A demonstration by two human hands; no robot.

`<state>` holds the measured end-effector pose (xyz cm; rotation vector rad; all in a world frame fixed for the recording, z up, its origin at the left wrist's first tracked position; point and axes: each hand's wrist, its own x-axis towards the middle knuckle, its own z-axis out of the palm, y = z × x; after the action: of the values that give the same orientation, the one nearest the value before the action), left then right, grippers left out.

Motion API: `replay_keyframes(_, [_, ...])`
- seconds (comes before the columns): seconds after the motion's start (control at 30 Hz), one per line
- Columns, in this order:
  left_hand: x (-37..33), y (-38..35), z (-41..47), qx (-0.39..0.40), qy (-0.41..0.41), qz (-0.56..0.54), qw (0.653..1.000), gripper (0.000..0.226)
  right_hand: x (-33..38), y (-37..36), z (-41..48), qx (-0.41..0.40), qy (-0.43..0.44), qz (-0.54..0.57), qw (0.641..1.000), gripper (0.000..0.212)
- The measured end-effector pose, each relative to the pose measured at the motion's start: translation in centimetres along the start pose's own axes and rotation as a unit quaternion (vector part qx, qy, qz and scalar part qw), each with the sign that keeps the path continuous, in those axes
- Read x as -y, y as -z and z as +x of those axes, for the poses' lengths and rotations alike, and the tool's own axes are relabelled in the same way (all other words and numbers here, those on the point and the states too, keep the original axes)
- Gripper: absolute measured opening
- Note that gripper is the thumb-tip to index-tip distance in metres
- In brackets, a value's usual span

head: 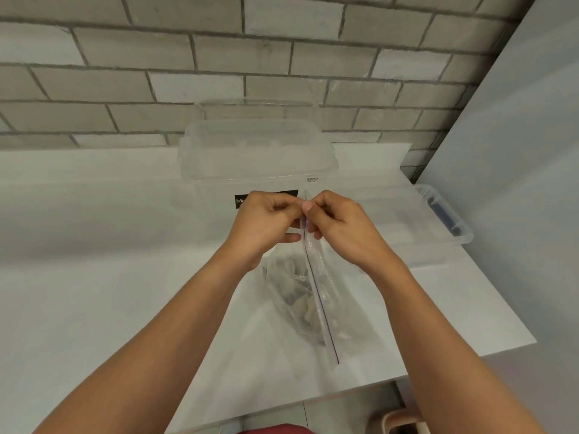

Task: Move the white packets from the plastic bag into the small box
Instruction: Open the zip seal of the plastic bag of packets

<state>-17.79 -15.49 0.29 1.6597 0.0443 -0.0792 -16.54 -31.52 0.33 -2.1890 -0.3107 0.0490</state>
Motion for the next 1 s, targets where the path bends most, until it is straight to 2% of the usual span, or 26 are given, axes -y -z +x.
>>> replay_keyframes(0.1, [0.2, 0.5, 0.1, 0.015, -0.009, 0.017, 1.0, 0.016, -0.5, 0.4, 0.0, 0.023, 0.024, -0.018, 0.999, 0.021])
replay_keyframes(0.17, [0.4, 0.6, 0.2, -0.011, -0.049, 0.1, 0.994, 0.017, -0.7, 0.4, -0.1, 0.009, 0.041, -0.052, 0.998, 0.019])
replay_keyframes(0.23, [0.6, 0.4, 0.4, -0.04, -0.13, 0.234, 0.963, 0.017, -0.7, 0.3, 0.0, -0.012, 0.048, -0.09, 0.995, 0.019])
replay_keyframes(0.3, [0.5, 0.2, 0.5, -0.057, -0.179, 0.305, 0.934, 0.016, -0.7, 0.6, 0.3, -0.026, 0.047, -0.123, 0.991, 0.019])
replay_keyframes(0.5, [0.3, 0.7, 1.1, -0.07, -0.183, 0.309, 0.931, 0.01, -0.9, 1.6, 0.8, -0.041, 0.04, -0.147, 0.987, 0.019])
replay_keyframes(0.57, [0.1, 0.6, 1.0, -0.078, -0.156, 0.272, 0.946, 0.009, -0.7, 1.4, 1.0, -0.055, 0.041, -0.138, 0.988, 0.019])
replay_keyframes(0.67, [0.0, 0.3, 0.7, -0.063, -0.05, 0.116, 0.99, 0.009, -0.5, 1.1, 1.0, -0.06, 0.029, -0.108, 0.992, 0.02])
replay_keyframes(0.77, [0.4, -0.2, 0.1, -0.006, 0.035, 0.004, 0.999, 0.011, -0.2, 0.8, 0.8, -0.043, 0.003, -0.02, 0.999, 0.02])
replay_keyframes(0.9, [1.1, -0.5, -0.1, -0.015, 0.035, -0.056, 0.998, 0.007, -0.2, 0.4, -0.3, -0.009, -0.019, 0.089, 0.996, 0.02])
replay_keyframes(1.0, [1.1, -0.6, -0.1, -0.022, 0.043, -0.076, 0.996, 0.003, -1.1, 0.3, -1.4, 0.004, -0.023, 0.058, 0.998, 0.023])
